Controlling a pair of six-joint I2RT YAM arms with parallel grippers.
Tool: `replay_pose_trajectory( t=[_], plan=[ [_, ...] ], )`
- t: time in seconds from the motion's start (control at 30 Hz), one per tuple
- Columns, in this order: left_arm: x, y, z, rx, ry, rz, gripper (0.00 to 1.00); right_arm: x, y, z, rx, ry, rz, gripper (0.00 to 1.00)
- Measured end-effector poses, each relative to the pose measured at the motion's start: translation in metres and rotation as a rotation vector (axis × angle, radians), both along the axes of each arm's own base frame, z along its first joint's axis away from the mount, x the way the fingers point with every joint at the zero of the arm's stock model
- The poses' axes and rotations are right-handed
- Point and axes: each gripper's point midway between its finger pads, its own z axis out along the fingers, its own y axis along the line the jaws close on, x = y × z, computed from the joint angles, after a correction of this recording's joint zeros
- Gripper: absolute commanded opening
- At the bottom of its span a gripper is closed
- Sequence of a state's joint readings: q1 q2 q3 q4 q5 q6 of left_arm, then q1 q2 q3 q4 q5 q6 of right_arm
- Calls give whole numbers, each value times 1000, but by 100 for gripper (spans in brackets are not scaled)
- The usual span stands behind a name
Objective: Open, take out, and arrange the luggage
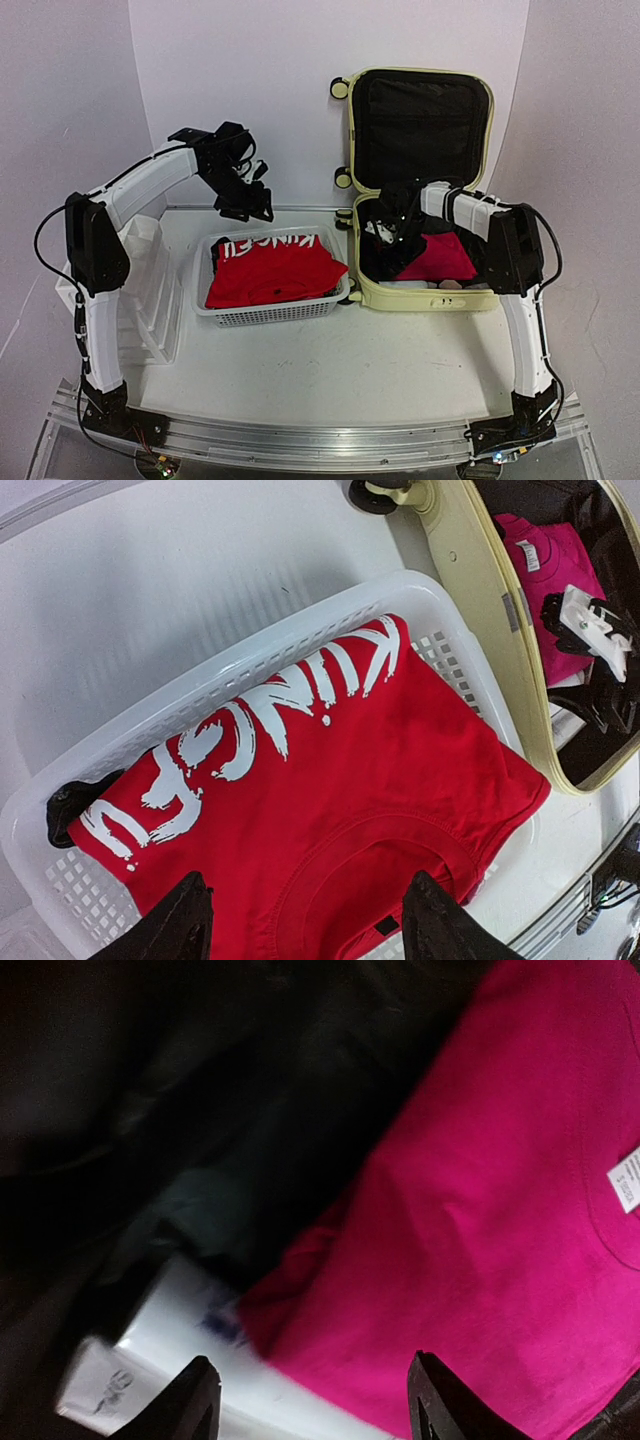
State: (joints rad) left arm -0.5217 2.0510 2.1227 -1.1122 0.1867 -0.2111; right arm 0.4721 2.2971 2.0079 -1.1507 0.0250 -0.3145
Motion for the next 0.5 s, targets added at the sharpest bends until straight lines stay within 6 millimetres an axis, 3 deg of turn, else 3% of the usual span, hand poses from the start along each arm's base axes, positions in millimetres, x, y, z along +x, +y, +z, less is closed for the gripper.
replay_pose_trajectory(
  t=[0.1, 0.3, 0.37, 0.5],
  plan=[
    [0, 4, -2, 3, 15, 1, 66, 4, -4, -5, -20, -19, -23, 64],
    [-2, 6, -14, 11, 60, 3, 65, 11, -5, -5, -18, -43, -64, 51],
    [-3, 7, -15, 13, 66, 3, 66, 14, -5, -4, -6, -51, -84, 56],
    [-4, 6, -16, 11, 72, 3, 66, 21, -5, 2, 67, -58, -155, 80]
  ],
)
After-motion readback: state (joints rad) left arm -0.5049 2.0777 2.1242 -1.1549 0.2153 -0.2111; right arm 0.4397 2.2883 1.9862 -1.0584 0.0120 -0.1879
